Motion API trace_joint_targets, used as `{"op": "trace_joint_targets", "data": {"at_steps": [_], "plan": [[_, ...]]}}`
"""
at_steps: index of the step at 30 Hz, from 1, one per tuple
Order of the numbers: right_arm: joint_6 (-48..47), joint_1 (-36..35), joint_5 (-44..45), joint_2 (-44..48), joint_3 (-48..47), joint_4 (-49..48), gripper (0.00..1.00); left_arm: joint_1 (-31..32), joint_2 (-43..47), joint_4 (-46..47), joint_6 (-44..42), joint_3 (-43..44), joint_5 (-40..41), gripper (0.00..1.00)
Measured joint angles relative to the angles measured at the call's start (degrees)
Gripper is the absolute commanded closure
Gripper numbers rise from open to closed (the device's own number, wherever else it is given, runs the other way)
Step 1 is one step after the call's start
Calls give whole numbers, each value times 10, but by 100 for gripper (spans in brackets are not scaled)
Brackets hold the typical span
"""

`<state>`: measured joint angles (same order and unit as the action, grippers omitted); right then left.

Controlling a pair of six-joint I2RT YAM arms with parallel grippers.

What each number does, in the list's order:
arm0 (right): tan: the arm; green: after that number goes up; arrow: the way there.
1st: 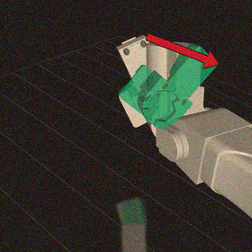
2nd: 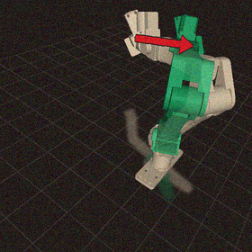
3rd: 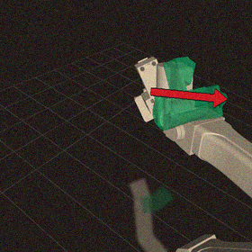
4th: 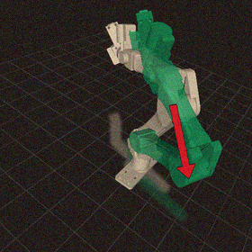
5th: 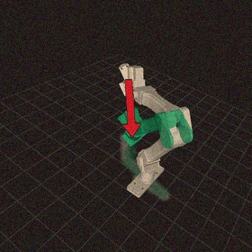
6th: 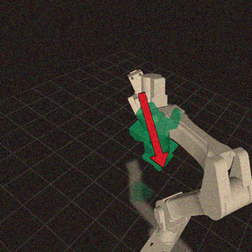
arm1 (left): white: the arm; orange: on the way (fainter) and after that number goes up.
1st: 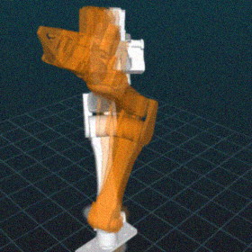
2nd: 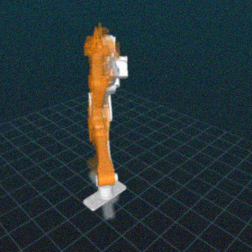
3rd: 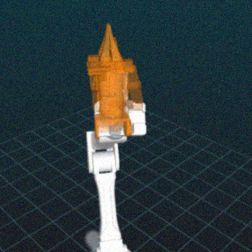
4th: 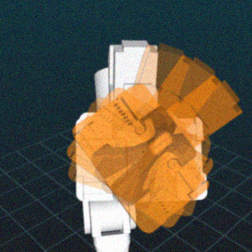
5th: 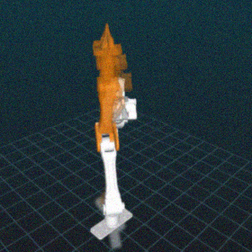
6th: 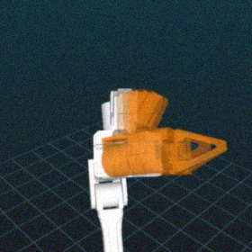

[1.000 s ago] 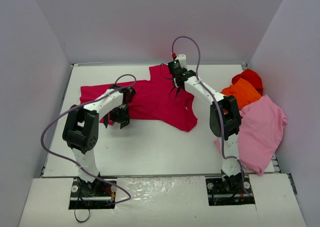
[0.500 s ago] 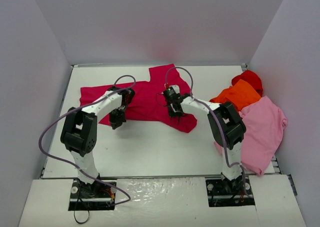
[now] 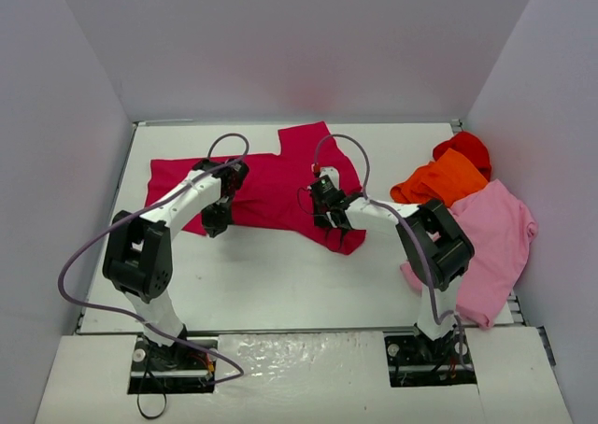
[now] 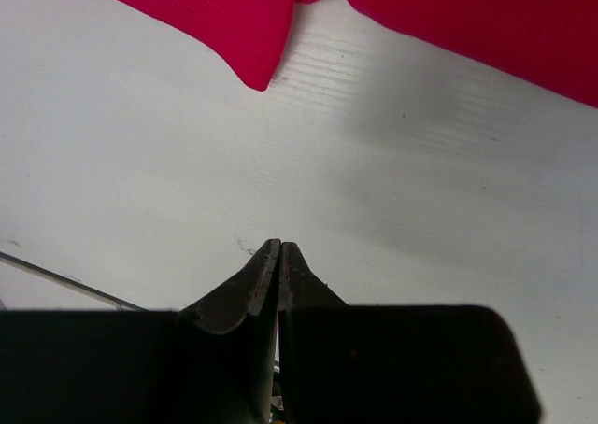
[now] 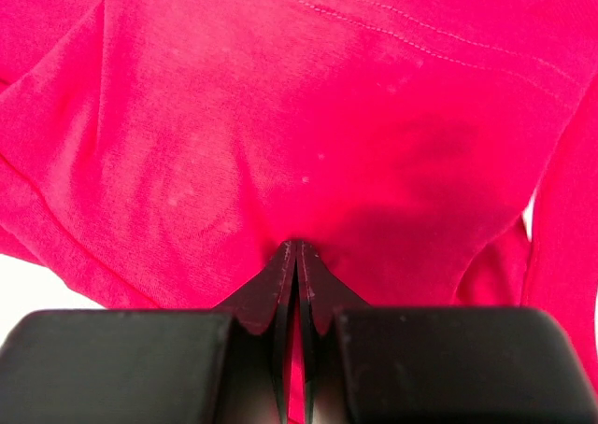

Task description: Fold and stack the t-shirts

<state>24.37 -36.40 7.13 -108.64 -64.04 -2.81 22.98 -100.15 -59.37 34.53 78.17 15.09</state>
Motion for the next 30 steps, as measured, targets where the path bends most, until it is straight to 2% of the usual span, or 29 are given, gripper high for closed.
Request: {"op": "trace_joint_targets", "data": {"at_steps": [4, 7, 13, 19, 21, 25, 27, 30], "plan": [[24, 5, 11, 62, 78, -6, 100, 0, 0, -5, -2, 2, 2, 100], [42, 20, 31, 111, 117, 47, 100, 0, 0, -10, -5, 12, 3, 100], [61, 47, 91, 182, 134, 172, 100, -1, 0, -15, -12, 31, 12, 100], [79, 49, 150, 255, 144, 246, 99, -8, 3, -21, -15, 31, 19, 100], [86, 49, 163, 282, 150, 260, 91, -12, 6, -22, -15, 31, 19, 100], [86, 50, 119, 344, 152, 239, 60, -17, 30, -22, -15, 29, 20, 100], [86, 48, 65, 347, 139, 206, 56, -17, 53, -22, -14, 27, 25, 99], [93, 23, -24, 286, 95, 131, 53, -17, 102, -22, -9, 23, 34, 93]]}}
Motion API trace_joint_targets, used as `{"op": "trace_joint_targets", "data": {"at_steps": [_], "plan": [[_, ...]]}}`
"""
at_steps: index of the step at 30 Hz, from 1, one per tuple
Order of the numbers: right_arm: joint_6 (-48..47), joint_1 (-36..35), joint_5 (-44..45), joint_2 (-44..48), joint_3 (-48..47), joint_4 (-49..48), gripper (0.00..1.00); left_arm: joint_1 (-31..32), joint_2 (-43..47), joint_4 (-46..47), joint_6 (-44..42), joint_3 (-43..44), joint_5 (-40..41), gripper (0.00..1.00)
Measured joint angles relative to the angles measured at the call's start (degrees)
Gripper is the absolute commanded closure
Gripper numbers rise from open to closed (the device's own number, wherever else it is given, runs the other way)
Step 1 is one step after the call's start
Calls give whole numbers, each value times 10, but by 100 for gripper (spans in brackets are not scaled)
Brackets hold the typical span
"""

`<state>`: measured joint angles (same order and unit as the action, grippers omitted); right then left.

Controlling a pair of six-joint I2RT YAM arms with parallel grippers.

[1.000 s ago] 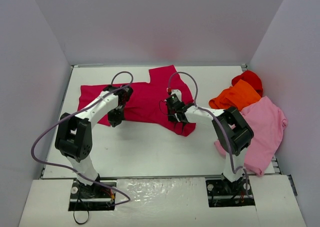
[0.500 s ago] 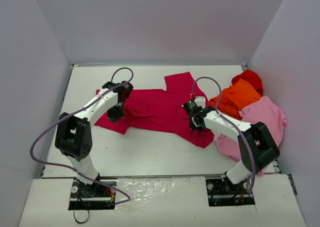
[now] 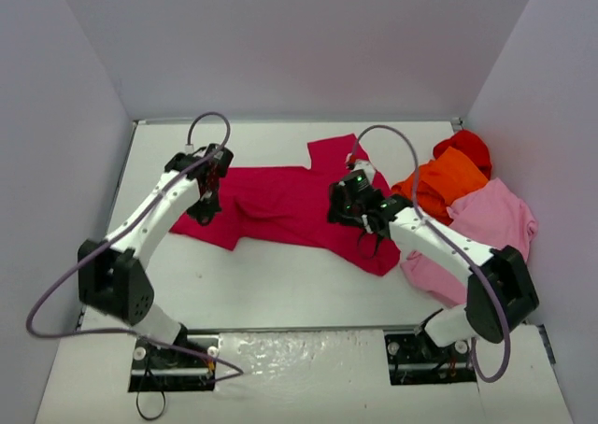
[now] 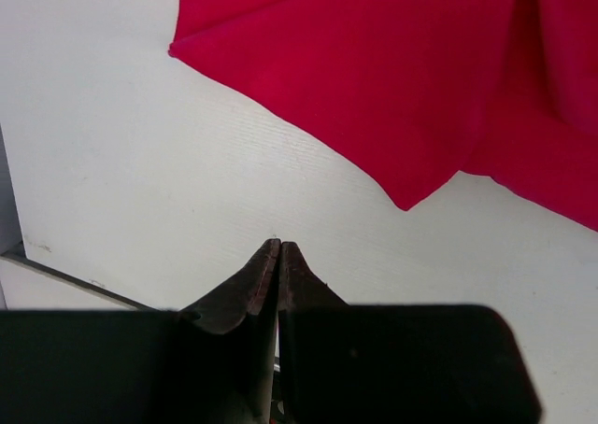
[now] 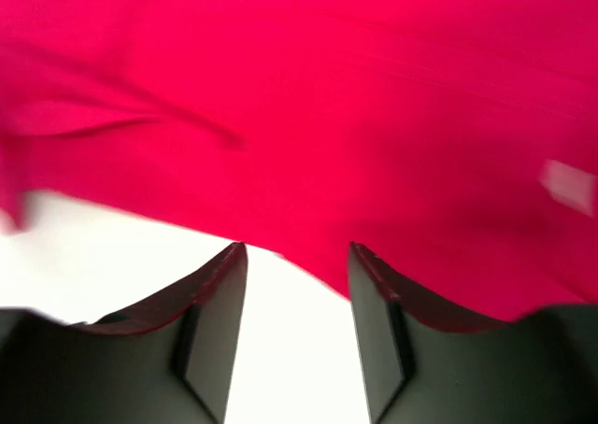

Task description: Fold and stack the t-shirts

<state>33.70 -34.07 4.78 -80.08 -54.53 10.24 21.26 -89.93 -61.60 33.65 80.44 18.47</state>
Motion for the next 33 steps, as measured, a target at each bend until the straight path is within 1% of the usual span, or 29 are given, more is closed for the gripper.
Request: {"op": "trace_joint_targets", "data": {"at_steps": [1, 3, 6, 7, 10, 13, 17, 20, 26, 30, 33], "plan": [[2, -16, -27, -34, -16, -36, 52, 0, 22, 2, 2, -4, 3, 89], [15, -51, -80, -110, -43, -115, 52, 0, 75, 1, 6, -15, 10, 77], [62, -97, -159, -215, -52, -240, 52, -1, 161, -4, 12, -27, 19, 53], [81, -112, -181, -245, -51, -276, 52, -1, 189, -7, 15, -28, 22, 46], [133, -150, -224, -317, -52, -376, 52, -6, 251, -22, 18, -28, 35, 33], [178, -179, -247, -354, -64, -448, 53, -12, 283, -47, 24, -27, 50, 30], [211, -206, -263, -394, -94, -493, 52, -14, 281, -69, 26, -27, 57, 30], [220, -217, -267, -414, -116, -505, 52, -14, 273, -72, 26, -28, 57, 30], [222, -220, -269, -463, -168, -520, 52, -14, 286, -84, 26, -34, 65, 30], [214, -220, -270, -462, -169, -517, 52, -14, 295, -92, 26, -34, 76, 30], [199, -220, -260, -446, -160, -495, 52, -14, 297, -94, 25, -34, 81, 30]]}}
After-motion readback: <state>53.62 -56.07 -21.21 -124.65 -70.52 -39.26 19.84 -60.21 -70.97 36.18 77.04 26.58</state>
